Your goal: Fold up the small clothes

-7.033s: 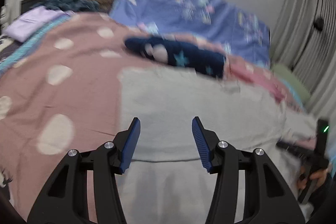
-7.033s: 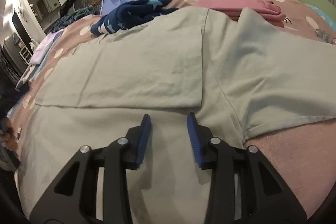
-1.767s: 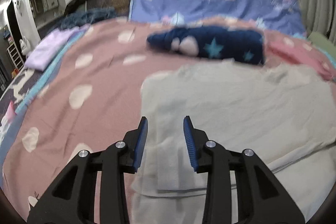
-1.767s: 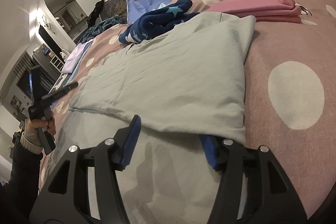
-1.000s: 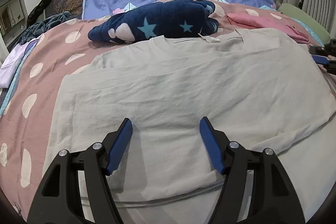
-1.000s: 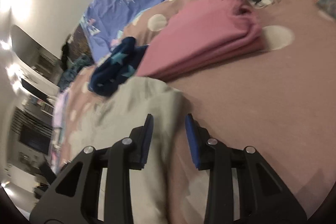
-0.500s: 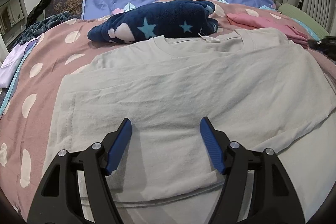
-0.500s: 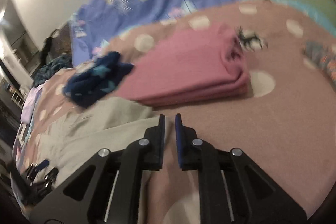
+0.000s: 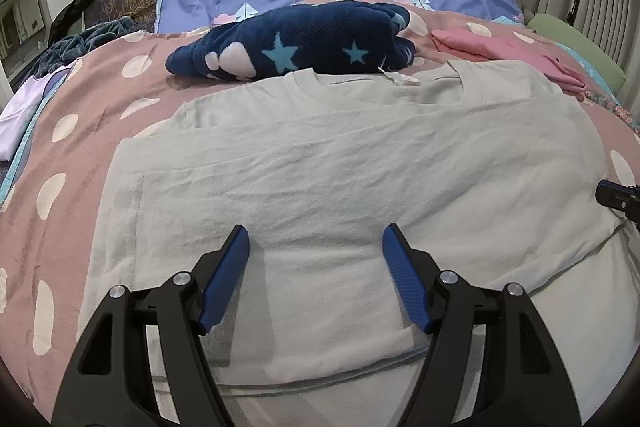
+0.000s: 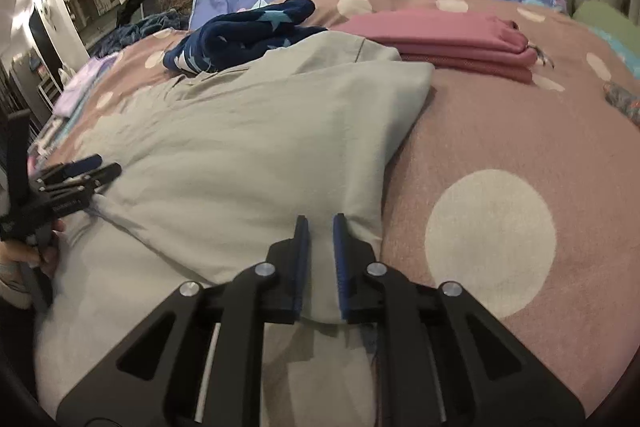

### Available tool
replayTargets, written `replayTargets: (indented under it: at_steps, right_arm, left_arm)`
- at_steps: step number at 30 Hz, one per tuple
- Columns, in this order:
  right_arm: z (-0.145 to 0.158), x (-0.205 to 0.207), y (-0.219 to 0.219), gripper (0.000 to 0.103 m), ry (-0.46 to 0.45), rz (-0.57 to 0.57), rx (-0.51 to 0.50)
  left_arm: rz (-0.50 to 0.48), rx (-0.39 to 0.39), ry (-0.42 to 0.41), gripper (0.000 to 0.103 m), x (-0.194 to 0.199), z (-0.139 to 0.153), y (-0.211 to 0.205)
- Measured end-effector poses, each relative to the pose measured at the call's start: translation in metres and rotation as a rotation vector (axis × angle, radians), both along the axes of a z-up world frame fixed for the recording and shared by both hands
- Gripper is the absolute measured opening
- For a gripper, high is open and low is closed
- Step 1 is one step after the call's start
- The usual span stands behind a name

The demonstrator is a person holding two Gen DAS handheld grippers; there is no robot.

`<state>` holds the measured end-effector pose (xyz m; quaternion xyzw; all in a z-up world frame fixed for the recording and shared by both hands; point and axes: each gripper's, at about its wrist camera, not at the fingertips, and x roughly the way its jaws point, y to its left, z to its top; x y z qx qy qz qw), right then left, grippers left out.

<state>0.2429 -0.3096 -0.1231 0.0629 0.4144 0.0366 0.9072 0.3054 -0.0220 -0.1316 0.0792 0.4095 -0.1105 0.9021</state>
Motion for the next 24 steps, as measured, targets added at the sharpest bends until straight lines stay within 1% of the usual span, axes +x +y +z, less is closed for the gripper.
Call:
replayTargets:
  at_steps: [1,3,6,7,8,9,10,11,12,14,15,17,18,19,20,21,22,23,24]
  right_arm:
    - [0.001,0.0,0.001,0.012,-0.002,-0.002,-0.013]
    - [0.001,-0.004,-0.001,0.012,-0.006,-0.003,-0.022]
    - [-0.004,-0.01,0.004,0.014,-0.008,-0.004,-0.01]
    - [-0.005,-0.013,0.004,0.015,-0.011,-0.003,-0.005]
    - [-0.005,-0.015,0.003,0.015,-0.014,-0.003,-0.002]
    - [-0.005,-0.019,0.003,0.015,-0.015,-0.008,-0.005]
    - [-0.003,-0.021,0.005,0.015,-0.015,-0.015,-0.018]
    - [-0.001,-0.025,0.009,0.015,-0.019,-0.022,-0.036]
    - [0.004,-0.037,0.014,0.018,-0.029,-0.025,-0.059]
    - [0.013,-0.062,0.019,0.044,-0.055,-0.017,-0.06]
    - [0.016,-0.077,0.02,0.06,-0.069,-0.019,-0.058]
    - [0.018,-0.115,0.017,0.059,-0.091,-0.001,-0.055]
    - [0.015,-0.135,0.011,0.055,-0.078,0.002,-0.034]
    - [0.012,-0.147,0.006,0.045,-0.066,-0.002,-0.005]
    - [0.007,-0.16,-0.001,0.039,-0.046,-0.006,0.048]
    - [0.0,-0.172,-0.009,0.029,-0.02,-0.012,0.108]
    - [-0.007,-0.185,-0.017,0.026,0.002,-0.02,0.179]
    - [-0.011,-0.198,-0.023,0.025,-0.004,-0.028,0.234]
    - [-0.011,-0.207,-0.025,0.025,-0.008,-0.029,0.26]
  left_arm:
    - [0.001,-0.015,-0.001,0.071,-0.003,0.003,0.004]
    - [0.021,-0.019,-0.002,0.071,-0.012,0.007,0.014]
    - [0.092,0.057,-0.015,0.071,-0.036,0.009,0.052]
    - [0.13,0.057,-0.011,0.071,-0.043,0.009,0.073]
    - [0.156,0.007,-0.002,0.069,-0.051,0.009,0.096]
    - [0.161,-0.026,0.007,0.068,-0.054,0.008,0.106]
    - [0.213,0.009,0.042,0.068,-0.058,0.004,0.117]
    - [0.231,0.023,0.045,0.068,-0.064,0.004,0.123]
    - [0.232,0.027,0.035,0.068,-0.073,0.008,0.126]
    - [0.193,0.023,0.023,0.067,-0.099,0.014,0.13]
    - [0.167,0.014,0.025,0.068,-0.111,0.015,0.132]
    - [0.114,0.0,0.054,0.068,-0.137,0.01,0.138]
    - [0.093,-0.01,0.067,0.068,-0.15,0.005,0.142]
    - [0.083,-0.031,0.063,0.068,-0.159,0.004,0.146]
    - [0.074,-0.058,0.067,0.068,-0.168,0.004,0.152]
    - [0.069,-0.084,0.079,0.068,-0.174,0.003,0.156]
    - [0.061,-0.105,0.089,0.068,-0.183,0.002,0.161]
    - [0.049,-0.109,0.094,0.068,-0.191,0.0,0.162]
    - [0.033,-0.108,0.094,0.067,-0.198,0.0,0.162]
